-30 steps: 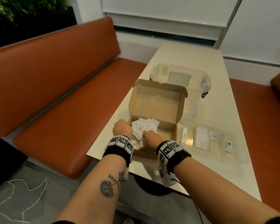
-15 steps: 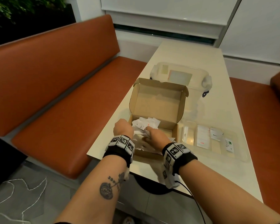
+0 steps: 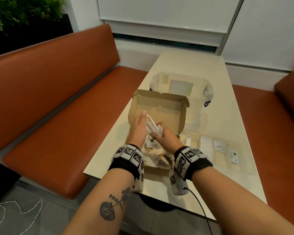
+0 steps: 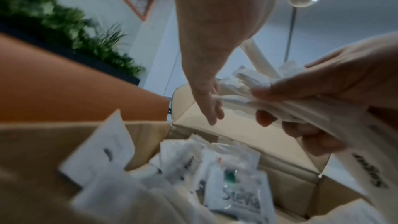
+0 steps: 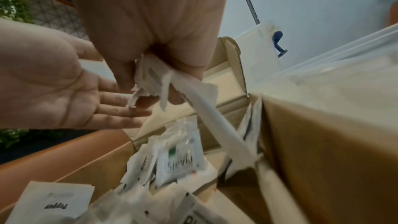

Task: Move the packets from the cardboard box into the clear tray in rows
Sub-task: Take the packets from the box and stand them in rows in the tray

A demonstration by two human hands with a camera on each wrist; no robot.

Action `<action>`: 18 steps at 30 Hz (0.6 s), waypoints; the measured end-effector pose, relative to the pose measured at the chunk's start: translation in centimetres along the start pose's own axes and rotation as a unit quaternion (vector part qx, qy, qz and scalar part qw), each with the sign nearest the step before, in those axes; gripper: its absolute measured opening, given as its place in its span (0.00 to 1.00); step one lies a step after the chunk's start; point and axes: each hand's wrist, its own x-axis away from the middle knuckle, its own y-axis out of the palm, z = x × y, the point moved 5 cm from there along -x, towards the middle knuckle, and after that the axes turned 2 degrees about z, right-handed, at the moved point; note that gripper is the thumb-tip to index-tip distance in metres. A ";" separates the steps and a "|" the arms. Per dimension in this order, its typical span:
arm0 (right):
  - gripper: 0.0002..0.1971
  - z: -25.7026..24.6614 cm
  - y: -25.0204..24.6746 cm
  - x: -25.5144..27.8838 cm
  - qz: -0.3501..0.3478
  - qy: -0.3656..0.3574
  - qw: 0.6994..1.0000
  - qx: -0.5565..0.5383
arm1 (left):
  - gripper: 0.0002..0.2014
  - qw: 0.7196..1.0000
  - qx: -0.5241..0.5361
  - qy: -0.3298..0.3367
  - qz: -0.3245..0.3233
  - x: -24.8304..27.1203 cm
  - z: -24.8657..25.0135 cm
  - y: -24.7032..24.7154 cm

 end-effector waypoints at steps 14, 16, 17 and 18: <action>0.21 -1.8 -2.3 -0.6 0.015 -0.017 0.998 -0.066 | 0.22 0.979 0.172 -0.049 -0.095 0.8 1.8 3.7; 0.24 -1.6 -2.3 -0.4 0.014 -0.011 0.998 -0.061 | 0.17 0.985 0.147 -0.049 -0.076 0.4 1.6 3.8; 0.25 -1.5 -2.4 -0.2 0.012 -0.009 0.998 -0.054 | 0.16 0.987 0.135 -0.050 -0.070 0.2 1.4 3.9; 0.27 -1.3 -2.4 0.0 0.008 -0.007 0.999 -0.048 | 0.15 0.989 0.126 -0.050 -0.062 0.1 1.2 4.0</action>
